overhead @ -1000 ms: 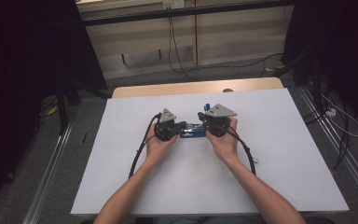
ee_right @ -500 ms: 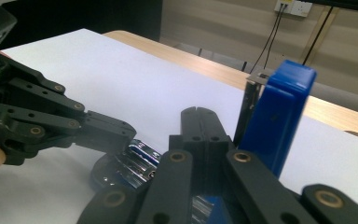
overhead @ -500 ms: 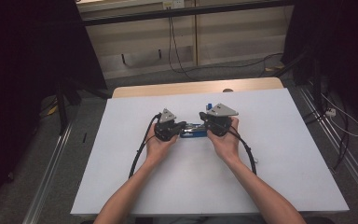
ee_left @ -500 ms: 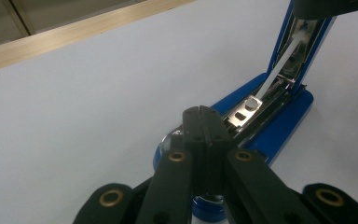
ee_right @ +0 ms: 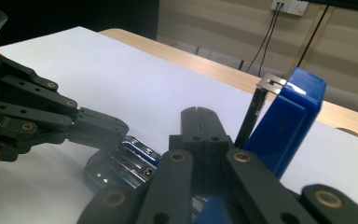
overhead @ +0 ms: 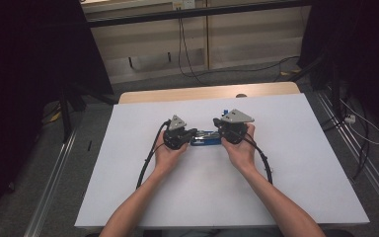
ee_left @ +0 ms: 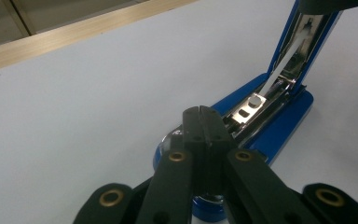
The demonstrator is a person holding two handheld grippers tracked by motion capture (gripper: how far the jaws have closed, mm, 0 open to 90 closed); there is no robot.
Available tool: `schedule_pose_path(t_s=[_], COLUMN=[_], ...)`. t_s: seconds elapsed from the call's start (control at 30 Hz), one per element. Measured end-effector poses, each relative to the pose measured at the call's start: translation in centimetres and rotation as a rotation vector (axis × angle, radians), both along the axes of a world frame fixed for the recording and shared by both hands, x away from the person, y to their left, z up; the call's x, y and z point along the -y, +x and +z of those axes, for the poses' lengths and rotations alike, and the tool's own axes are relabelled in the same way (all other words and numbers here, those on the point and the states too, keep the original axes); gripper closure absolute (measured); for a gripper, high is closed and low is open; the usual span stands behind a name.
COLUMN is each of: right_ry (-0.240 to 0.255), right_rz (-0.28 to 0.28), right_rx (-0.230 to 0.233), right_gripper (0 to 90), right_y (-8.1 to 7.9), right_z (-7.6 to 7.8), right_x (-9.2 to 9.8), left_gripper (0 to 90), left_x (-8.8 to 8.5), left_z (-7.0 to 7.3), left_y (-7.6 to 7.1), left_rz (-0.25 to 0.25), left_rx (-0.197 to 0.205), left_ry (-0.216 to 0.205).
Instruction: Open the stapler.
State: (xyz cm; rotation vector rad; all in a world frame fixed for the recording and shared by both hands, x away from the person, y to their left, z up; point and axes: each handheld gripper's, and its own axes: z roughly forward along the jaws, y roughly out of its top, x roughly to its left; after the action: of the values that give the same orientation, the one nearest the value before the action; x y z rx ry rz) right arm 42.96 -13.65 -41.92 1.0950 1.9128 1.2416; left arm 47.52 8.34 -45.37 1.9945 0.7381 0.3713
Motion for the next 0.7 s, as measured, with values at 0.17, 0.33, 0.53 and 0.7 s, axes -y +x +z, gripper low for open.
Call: schedule_pose_path(t_s=[0.17,0.33,0.53,0.7], right_ry=[-0.008,-0.006,0.013,0.013], right_rz=[-0.008,-0.007,-0.012,-0.02], right_rx=[-0.002,-0.007,-0.018,-0.017], right_gripper=[90.0,90.0,90.0,90.0], right_y=[-0.1,-0.1,-0.2,-0.4], right_z=[0.0,0.0,0.1,-0.1], right_x=[0.2,0.4,0.6,1.3], left_gripper=[90.0,90.0,90.0,90.0], left_x=[0.0,0.0,0.0,0.0], left_z=[0.0,0.0,0.0,0.0], left_y=[0.0,0.0,0.0,0.0], left_rz=[0.0,0.0,0.002,0.0], left_rx=[0.0,0.001,-0.002,-0.003], left_ry=[0.0,0.004,0.001,-0.001])
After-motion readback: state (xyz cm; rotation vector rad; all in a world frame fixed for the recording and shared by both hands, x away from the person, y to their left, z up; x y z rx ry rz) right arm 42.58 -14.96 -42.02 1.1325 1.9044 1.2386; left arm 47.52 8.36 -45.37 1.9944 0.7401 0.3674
